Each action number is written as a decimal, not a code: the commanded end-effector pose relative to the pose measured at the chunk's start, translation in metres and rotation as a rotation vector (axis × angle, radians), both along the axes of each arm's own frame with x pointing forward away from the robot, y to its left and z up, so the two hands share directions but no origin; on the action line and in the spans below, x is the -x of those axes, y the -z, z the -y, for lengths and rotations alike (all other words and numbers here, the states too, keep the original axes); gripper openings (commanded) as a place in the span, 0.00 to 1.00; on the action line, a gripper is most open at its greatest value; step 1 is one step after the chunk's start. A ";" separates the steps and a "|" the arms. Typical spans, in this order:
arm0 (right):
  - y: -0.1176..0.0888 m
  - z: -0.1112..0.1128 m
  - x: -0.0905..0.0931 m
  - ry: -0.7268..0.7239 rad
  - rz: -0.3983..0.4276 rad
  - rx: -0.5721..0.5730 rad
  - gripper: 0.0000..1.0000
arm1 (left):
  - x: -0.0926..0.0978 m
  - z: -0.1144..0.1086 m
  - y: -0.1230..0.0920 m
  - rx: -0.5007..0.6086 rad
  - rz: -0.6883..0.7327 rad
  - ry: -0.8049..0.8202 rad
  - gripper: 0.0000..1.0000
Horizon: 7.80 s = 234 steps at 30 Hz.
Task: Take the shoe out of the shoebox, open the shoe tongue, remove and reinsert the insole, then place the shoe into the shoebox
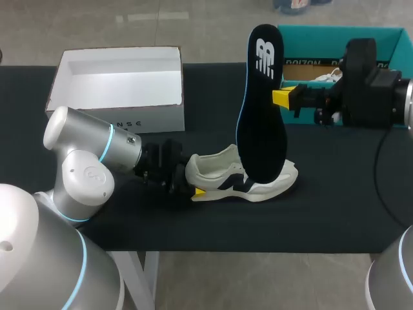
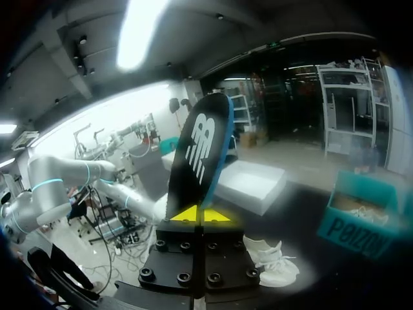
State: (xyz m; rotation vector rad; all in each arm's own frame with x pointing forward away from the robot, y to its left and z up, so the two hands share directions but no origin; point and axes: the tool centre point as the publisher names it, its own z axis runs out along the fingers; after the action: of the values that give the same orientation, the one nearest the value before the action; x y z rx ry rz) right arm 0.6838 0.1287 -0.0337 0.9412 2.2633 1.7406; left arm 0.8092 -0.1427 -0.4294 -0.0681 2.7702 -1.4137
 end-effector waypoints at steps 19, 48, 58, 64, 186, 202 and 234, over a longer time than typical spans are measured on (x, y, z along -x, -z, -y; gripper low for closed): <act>0.002 0.001 0.006 0.014 0.021 0.003 0.00 | 0.001 0.000 0.001 -0.002 0.001 -0.001 0.00; 0.002 0.001 0.006 0.014 0.021 0.003 0.00 | -0.006 0.000 -0.003 -0.035 -0.028 -0.021 1.00; 0.002 0.001 0.006 0.014 0.021 0.003 0.00 | -0.013 0.004 -0.013 -0.131 -0.064 -0.069 1.00; 0.002 0.001 0.006 0.014 0.021 0.003 0.00 | -0.012 0.006 -0.020 -0.227 -0.116 -0.072 1.00; 0.002 0.001 0.006 0.014 0.021 0.003 0.00 | -0.074 0.084 -0.038 -0.699 -0.041 0.118 0.00; 0.002 0.001 0.006 0.014 0.021 0.003 0.00 | -0.071 0.087 -0.040 -0.718 -0.022 0.166 0.00; 0.002 0.001 0.006 0.014 0.021 0.003 0.00 | -0.091 0.062 -0.125 -0.295 0.489 1.018 0.00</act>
State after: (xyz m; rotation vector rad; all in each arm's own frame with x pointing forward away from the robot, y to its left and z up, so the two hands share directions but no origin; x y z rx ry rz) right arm 0.6801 0.1270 -0.0339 0.9295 2.2451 1.7324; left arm 0.9023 -0.2195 -0.3038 1.5160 2.8203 -0.4724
